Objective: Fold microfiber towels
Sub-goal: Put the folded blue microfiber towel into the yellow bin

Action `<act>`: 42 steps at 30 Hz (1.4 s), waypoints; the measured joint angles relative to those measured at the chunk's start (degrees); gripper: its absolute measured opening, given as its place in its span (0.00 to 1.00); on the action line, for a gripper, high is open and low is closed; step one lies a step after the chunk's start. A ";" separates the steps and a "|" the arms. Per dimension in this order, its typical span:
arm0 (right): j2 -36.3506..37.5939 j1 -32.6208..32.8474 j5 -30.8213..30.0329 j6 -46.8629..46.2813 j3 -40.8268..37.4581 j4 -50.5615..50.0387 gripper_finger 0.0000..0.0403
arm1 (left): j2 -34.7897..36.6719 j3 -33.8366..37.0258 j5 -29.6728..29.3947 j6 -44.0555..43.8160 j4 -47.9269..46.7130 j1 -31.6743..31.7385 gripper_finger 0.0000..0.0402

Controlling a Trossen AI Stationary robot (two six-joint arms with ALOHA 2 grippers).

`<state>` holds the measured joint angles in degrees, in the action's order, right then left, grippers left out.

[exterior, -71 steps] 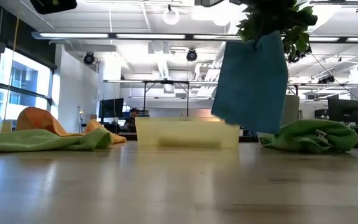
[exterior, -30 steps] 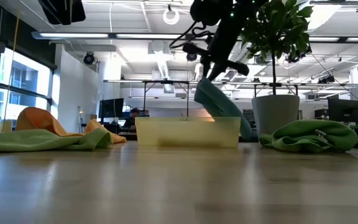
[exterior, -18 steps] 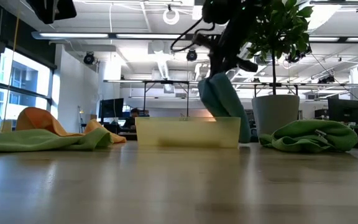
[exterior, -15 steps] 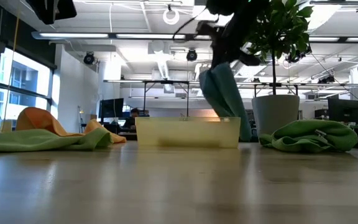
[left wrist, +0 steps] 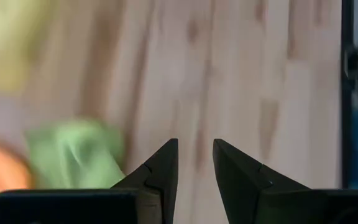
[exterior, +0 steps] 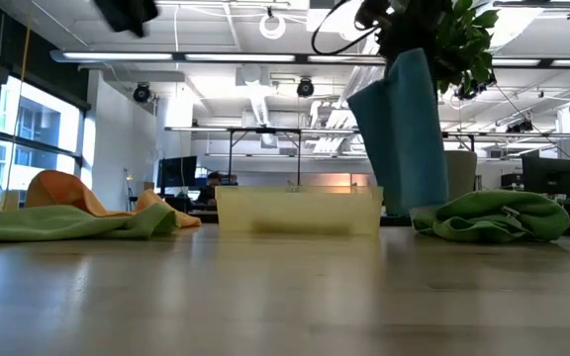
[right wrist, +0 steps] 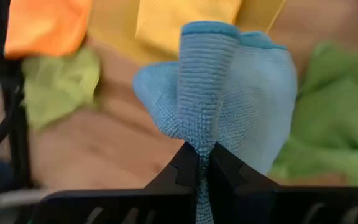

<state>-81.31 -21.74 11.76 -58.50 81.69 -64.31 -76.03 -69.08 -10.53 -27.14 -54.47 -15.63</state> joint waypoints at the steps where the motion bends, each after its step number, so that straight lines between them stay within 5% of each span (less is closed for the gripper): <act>1: 0.12 0.00 1.58 -0.04 0.00 -0.22 0.01 | 0.00 0.00 -1.46 2.74 2.21 0.75 0.22; 6: 0.47 1.32 7.03 1.42 0.00 1.18 0.01 | 0.00 0.00 -6.79 15.65 17.78 4.81 0.22; 12: 0.42 5.00 8.34 10.81 0.00 8.38 0.01 | 0.00 0.00 -3.25 24.73 33.65 9.75 0.25; 18: 0.42 6.85 6.68 7.10 0.00 14.10 0.01 | -0.53 -0.02 3.64 32.86 38.90 13.22 0.37; 26: 0.42 9.22 5.15 2.89 0.00 18.86 0.01 | -4.51 0.04 -2.18 50.03 49.75 14.60 0.53; 42: 0.40 12.81 6.20 10.01 0.00 20.88 0.01 | -10.19 0.00 -1.14 54.96 54.08 20.45 0.54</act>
<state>-80.90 -8.93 17.96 -48.48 81.69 -43.42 -86.21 -69.08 -11.68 27.83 -0.39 4.82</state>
